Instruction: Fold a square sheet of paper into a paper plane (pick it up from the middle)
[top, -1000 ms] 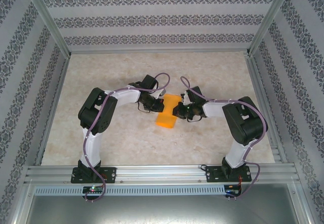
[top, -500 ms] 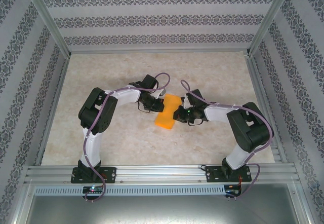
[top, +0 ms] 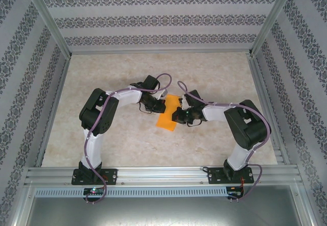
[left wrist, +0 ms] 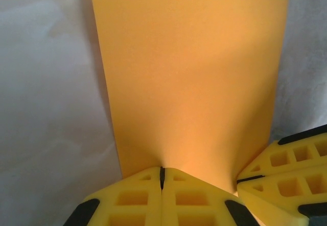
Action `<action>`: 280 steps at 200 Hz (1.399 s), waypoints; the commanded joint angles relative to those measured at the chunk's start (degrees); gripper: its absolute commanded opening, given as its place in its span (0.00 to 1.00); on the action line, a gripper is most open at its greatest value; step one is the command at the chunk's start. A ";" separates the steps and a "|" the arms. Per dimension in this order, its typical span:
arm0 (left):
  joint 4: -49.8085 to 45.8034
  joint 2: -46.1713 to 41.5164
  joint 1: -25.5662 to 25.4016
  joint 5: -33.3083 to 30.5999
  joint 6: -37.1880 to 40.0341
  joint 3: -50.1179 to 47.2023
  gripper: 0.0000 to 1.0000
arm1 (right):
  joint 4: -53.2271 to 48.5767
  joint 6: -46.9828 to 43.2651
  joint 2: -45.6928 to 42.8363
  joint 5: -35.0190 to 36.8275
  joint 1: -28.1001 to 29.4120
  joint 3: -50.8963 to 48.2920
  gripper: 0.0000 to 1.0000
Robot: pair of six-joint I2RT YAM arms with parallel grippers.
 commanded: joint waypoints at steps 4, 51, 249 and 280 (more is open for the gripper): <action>-7.87 6.75 0.38 -11.13 1.45 -3.35 0.05 | -6.28 -1.87 -2.27 0.68 0.33 -4.06 0.01; -8.12 7.01 0.37 -11.24 1.47 -2.92 0.05 | -9.12 -2.56 -6.02 2.06 0.68 -6.98 0.01; -8.65 7.70 0.60 -10.98 1.55 -2.14 0.05 | -1.04 2.83 -5.44 0.29 5.49 -7.81 0.01; -8.70 7.90 0.88 -10.82 1.54 -1.89 0.05 | -1.20 3.56 -7.10 0.87 5.54 -11.84 0.01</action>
